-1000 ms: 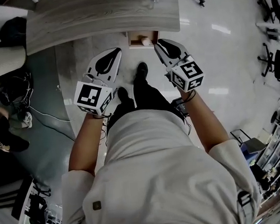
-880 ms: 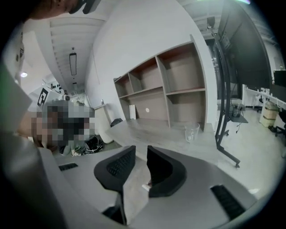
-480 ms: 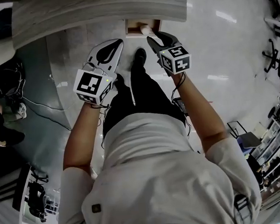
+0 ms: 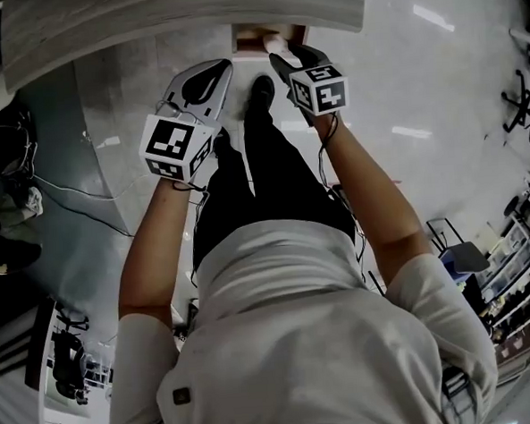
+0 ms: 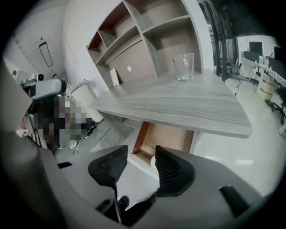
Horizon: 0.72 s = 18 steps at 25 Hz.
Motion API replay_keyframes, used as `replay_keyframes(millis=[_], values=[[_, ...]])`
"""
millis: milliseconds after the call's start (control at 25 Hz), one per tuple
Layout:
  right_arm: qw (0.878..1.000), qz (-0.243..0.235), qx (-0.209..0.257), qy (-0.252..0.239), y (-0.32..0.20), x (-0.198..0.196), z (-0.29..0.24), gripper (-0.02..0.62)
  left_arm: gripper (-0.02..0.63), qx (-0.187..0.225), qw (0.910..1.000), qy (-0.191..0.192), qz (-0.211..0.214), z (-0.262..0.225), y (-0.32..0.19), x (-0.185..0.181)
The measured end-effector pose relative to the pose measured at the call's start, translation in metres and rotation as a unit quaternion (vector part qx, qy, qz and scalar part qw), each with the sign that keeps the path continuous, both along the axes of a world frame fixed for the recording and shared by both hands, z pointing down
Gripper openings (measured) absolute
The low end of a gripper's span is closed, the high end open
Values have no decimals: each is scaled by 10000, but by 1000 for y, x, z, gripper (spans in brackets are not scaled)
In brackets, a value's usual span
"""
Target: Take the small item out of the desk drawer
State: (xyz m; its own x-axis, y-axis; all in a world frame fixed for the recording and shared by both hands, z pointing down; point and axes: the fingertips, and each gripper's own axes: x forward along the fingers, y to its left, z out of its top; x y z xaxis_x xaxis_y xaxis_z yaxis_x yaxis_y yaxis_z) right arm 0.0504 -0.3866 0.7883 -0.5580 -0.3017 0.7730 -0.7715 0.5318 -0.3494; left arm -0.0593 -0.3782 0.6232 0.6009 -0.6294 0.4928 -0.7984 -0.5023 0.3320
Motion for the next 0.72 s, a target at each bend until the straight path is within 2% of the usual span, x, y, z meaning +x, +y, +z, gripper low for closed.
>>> replay_keyframes(millis=[400, 720], values=[[9988, 15, -415, 265, -8, -2, 68, 230, 15, -480, 9987, -58, -130, 69, -9, 1], [9966, -95, -703, 411, -10, -4, 101, 239, 15, -733, 9971, -103, -199, 106, -15, -2]])
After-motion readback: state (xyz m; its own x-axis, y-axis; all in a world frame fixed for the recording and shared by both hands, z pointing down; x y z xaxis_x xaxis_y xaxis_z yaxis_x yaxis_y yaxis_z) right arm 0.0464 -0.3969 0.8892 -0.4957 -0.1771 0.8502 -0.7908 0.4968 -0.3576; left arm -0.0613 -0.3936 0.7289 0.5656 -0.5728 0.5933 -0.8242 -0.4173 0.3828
